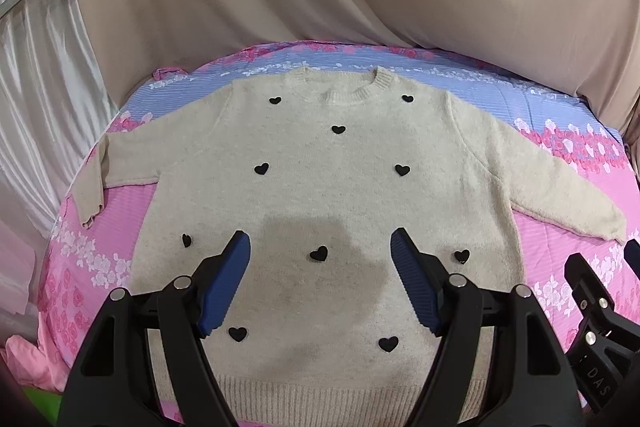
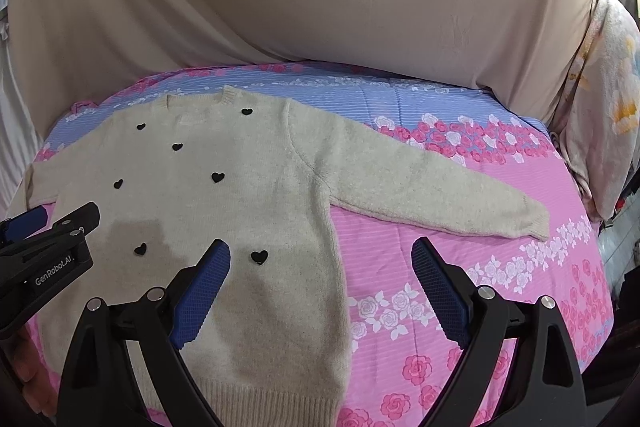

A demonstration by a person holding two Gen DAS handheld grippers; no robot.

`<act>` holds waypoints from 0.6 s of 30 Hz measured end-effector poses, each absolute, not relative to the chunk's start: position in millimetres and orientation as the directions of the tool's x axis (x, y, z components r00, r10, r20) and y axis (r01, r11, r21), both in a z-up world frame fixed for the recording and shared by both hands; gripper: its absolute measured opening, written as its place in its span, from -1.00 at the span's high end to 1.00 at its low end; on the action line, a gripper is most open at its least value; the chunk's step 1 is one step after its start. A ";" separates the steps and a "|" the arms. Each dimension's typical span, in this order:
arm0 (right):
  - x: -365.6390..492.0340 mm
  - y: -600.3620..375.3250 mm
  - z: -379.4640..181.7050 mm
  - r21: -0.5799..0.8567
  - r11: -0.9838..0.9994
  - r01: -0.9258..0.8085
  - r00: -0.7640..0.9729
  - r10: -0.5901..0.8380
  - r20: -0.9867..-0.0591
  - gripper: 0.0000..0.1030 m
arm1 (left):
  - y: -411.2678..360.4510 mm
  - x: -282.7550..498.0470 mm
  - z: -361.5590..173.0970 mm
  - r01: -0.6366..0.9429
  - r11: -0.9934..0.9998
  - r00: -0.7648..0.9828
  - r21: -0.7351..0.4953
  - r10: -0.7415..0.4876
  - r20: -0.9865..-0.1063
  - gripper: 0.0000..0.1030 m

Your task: Fold small clothes

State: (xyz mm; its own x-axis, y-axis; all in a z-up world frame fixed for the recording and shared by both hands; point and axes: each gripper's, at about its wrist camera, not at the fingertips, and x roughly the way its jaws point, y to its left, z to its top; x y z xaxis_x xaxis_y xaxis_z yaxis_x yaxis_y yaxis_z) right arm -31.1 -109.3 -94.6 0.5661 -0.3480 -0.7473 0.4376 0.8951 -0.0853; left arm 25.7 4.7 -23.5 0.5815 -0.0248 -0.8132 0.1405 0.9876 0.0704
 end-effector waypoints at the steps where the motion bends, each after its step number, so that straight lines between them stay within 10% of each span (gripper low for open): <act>1: -31.2 -112.3 -95.2 -0.084 0.894 0.441 0.564 -0.348 -0.749 -0.75 | 3.2 26.4 -24.1 0.140 0.987 0.580 0.072 -0.023 -0.814 -0.37; 18: -60.8 -277.9 -147.4 0.038 0.740 0.672 0.448 -0.365 -0.816 -0.56 | -17.6 26.3 -30.9 0.128 0.990 0.561 0.067 -0.016 -0.828 -0.59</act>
